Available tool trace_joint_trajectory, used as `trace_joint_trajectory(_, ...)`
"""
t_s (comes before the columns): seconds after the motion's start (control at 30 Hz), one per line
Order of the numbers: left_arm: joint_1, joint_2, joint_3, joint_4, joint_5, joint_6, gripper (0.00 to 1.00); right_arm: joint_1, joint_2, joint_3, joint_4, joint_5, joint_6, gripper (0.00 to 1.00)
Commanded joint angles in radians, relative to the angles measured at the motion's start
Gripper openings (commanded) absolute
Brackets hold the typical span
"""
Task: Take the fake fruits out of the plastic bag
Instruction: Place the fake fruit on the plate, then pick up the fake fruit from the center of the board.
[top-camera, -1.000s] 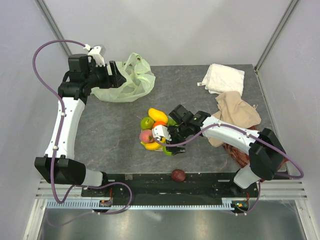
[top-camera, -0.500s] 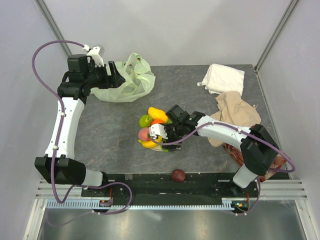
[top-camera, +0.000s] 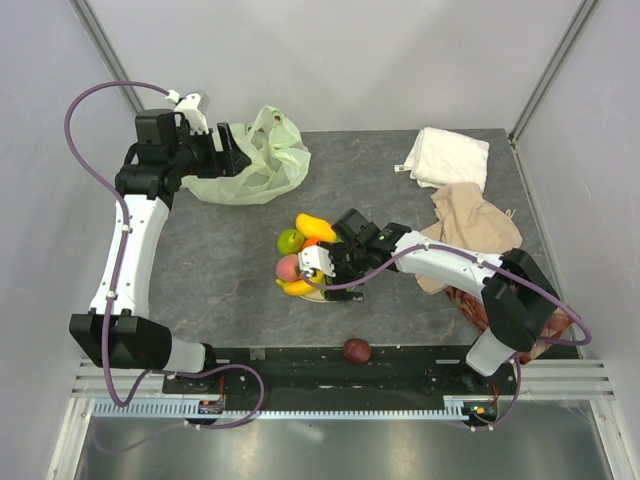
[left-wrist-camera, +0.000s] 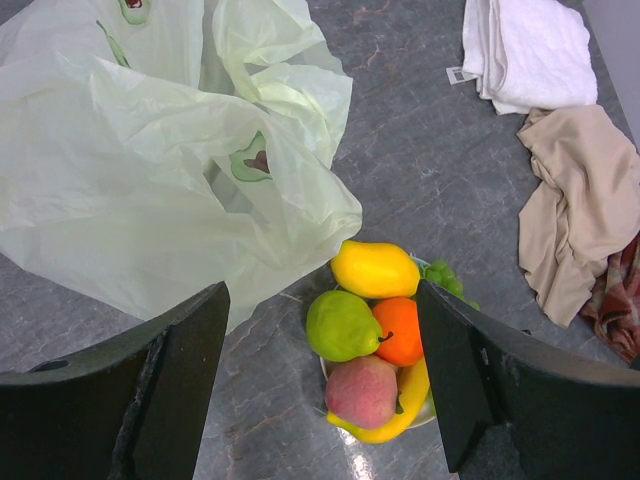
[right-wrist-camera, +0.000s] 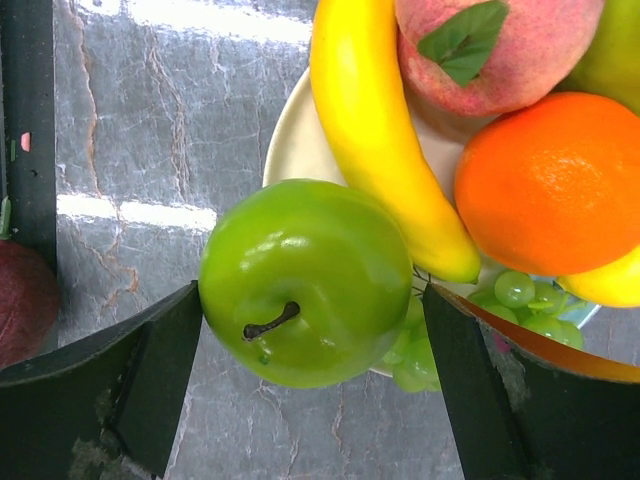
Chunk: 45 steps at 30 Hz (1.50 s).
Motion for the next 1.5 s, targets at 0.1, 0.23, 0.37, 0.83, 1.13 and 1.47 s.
trace_joint_trajectory(0.1,0.008,-0.007,0.001,0.024,0.048,0.013,0.82,-0.005,-0.087,0.004,0.010,0.013,0.032,0.98)
trace_joint_trajectory(0.23,0.006,-0.008,-0.001,0.024,0.050,0.013,0.82,-0.009,-0.115,0.005,-0.027,0.013,0.034,0.98)
trace_joint_trajectory(0.37,0.006,-0.010,-0.005,0.024,0.053,0.011,0.82,-0.018,-0.149,-0.006,-0.042,0.022,0.032,0.98)
trace_joint_trajectory(0.83,0.008,-0.021,-0.007,0.024,0.059,0.008,0.82,-0.035,-0.402,-0.164,-0.208,-0.200,-0.032,0.98)
trace_joint_trajectory(1.13,0.008,-0.028,0.005,0.015,0.002,0.024,0.84,0.109,-0.413,-0.300,-0.148,-0.190,-0.055,0.98)
trace_joint_trajectory(1.47,0.008,-0.025,0.067,0.009,0.013,0.019,0.85,0.219,-0.357,-0.355,-0.033,-0.177,-0.011,0.98)
